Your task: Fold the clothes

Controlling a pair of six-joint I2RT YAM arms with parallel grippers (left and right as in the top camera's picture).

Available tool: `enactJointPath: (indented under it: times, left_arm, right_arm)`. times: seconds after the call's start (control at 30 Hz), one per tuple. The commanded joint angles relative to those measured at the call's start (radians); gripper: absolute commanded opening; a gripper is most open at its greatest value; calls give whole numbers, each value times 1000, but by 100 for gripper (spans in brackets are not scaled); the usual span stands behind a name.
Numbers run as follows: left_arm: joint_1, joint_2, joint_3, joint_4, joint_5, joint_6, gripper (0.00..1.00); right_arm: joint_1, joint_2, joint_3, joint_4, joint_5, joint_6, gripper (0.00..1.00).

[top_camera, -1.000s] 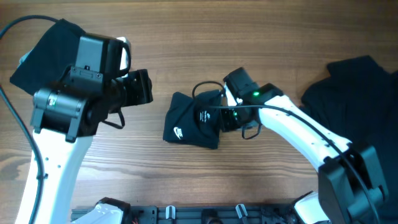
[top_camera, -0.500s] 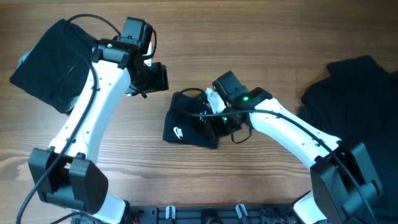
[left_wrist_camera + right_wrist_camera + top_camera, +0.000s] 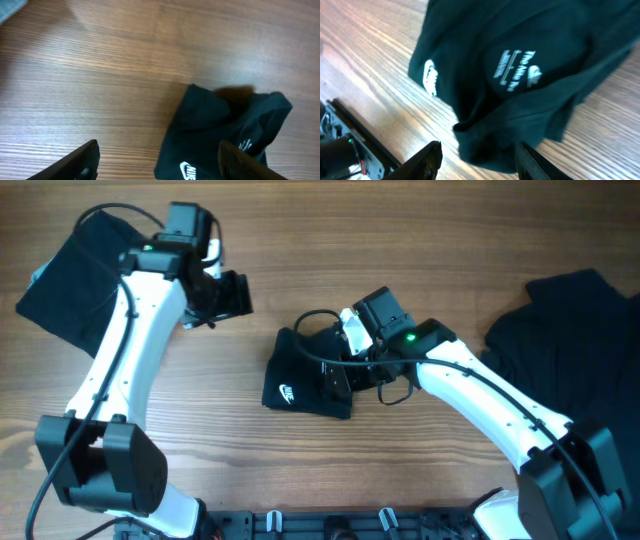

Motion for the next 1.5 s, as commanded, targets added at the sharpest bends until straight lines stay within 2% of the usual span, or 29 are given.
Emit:
enactJointPath:
  times: [0.0,0.1,0.13,0.2,0.23,0.33,0.43,0.53,0.57,0.6,0.63,0.67,0.77,0.83,0.93,1.0,1.03,1.07,1.1,1.17,1.3,1.4,1.47]
  left_arm:
    - [74,11,-1,4,130,90,76]
    - [100,11,-1,3,148,94,76]
    - [101,11,-1,3,148,94,76]
    - [101,11,-1,3,148,94,75]
    - [101,11,-1,3,148,94,75]
    - [100,11,-1,0,153,94,75]
    - [100,11,-1,-23,163,103,76]
    - [100,11,-1,-26,170,117,75]
    - [100,11,-1,-26,170,117,75]
    - [100,11,-1,-27,170,117,75]
    - [100,11,-1,-27,170,117,75]
    - [100,11,-1,-29,170,117,75]
    - [94,11,-3,-39,171,117,76]
    - [71,11,-22,-41,181,118,75]
    - [34,11,-75,-39,204,120,73]
    - [3,11,-140,5,238,120,66]
    - [-9,11,-176,49,293,120,60]
    - [-18,11,-206,90,349,120,50]
    - [-24,11,-229,128,399,120,42]
    - [-37,11,-282,219,499,120,36]
    - [-74,11,-381,359,513,120,38]
    - [-95,11,-420,370,513,119,51]
    - [-97,11,-420,367,513,119,57]
  right_arm:
    - [51,44,6,6,-7,7,52]
    - [91,109,6,10,-2,82,51]
    - [93,116,6,8,18,113,47]
    - [92,113,6,5,37,142,8]
    - [87,108,6,4,50,158,4]
    - [63,60,6,-32,77,174,4]
    - [17,-6,6,-189,191,265,4]
    - [10,2,6,-281,201,292,5]
    - [10,3,6,-297,201,294,11]
    - [10,3,6,-304,202,298,14]
    - [10,3,6,-322,213,324,43]
    - [10,3,6,-325,214,323,48]
    - [-58,1,6,-235,242,311,48]
    - [-143,1,6,-87,91,230,45]
    - [-213,2,6,43,-59,185,40]
    - [-201,4,6,138,-138,151,26]
    - [-184,13,6,161,-137,176,17]
    - [-171,33,6,153,-119,236,10]
    - [-165,55,6,111,-98,328,6]
    - [-163,120,6,-9,-92,425,6]
    - [-180,215,-26,-117,-65,422,5]
    - [-240,215,-39,-131,-13,419,6]
    - [-281,198,-26,-122,-65,388,9]
